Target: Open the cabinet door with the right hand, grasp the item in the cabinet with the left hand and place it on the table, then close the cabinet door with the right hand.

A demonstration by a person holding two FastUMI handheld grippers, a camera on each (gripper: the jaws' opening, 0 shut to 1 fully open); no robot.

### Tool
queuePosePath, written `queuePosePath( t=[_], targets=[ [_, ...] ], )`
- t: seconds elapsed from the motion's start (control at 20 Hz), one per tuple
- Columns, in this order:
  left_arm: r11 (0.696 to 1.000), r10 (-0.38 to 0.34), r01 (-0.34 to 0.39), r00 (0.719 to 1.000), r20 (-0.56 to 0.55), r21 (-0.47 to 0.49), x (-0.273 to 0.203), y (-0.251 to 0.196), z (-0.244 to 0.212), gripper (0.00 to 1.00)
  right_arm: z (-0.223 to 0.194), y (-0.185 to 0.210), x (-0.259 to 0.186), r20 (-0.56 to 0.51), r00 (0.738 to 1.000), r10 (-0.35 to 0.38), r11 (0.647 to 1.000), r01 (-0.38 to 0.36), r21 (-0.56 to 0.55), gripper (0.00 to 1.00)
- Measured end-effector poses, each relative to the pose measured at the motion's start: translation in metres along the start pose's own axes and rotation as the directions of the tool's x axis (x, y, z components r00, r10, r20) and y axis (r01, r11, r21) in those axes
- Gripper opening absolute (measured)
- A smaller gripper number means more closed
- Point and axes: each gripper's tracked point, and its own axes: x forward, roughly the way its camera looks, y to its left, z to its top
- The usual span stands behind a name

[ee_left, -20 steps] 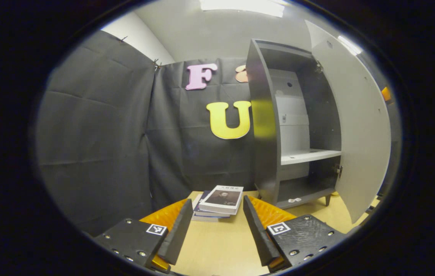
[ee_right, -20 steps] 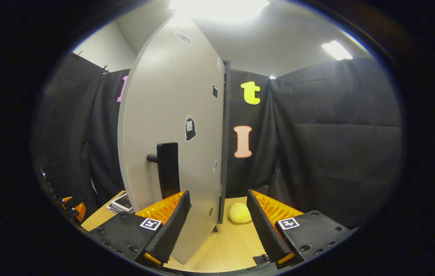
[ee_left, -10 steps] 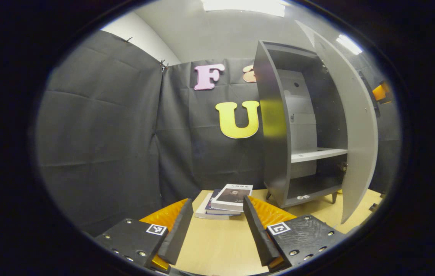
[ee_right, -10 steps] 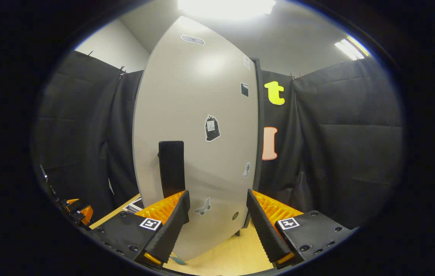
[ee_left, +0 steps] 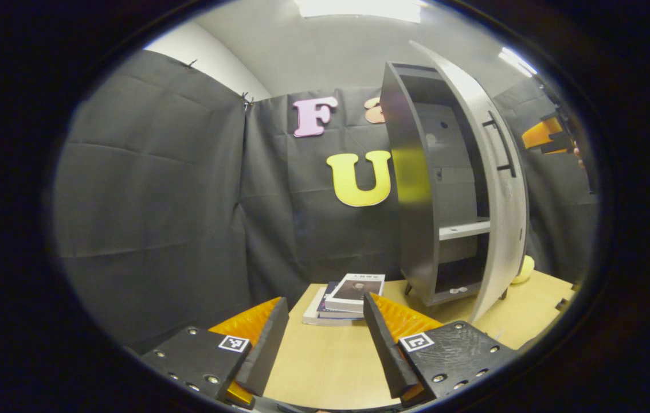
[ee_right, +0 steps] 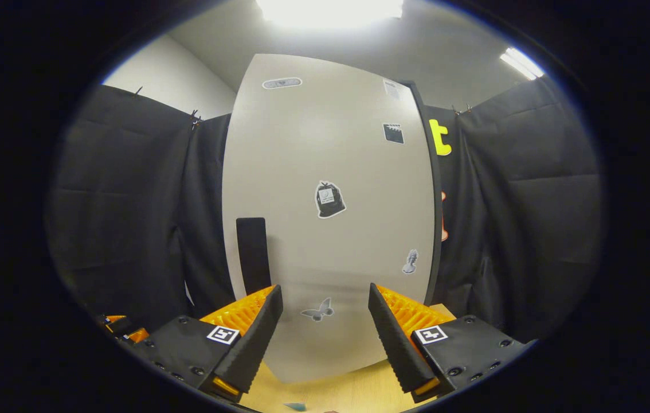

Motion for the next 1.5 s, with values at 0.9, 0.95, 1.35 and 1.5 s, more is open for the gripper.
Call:
queuePosePath(
  t=[0.9,0.95,1.35,1.5],
  targets=[
    [0.999,-0.041,0.039,0.998,0.055,0.026,0.021,-0.124,0.092,0.8,-0.002,-0.112,-0.024,0.008,0.999,0.032,0.999,-0.032,-0.019,0.95],
    [0.999,-0.045,0.043,0.997,0.056,0.026,0.021,-0.134,0.096,0.8,0.0,-0.121,-0.029,0.013,1.0,0.026,1.0,-0.026,-0.015,0.95],
    [0.996,-0.073,0.067,0.993,0.093,0.066,0.017,-0.194,0.136,0.8,-0.003,-0.203,-0.062,0.046,0.998,-0.051,0.999,0.05,0.022,0.95],
    [0.994,-0.075,0.065,0.99,0.118,0.088,0.013,-0.21,0.151,0.79,-0.012,-0.23,-0.066,0.034,0.996,-0.083,0.996,0.082,0.033,0.95]
  ],
)
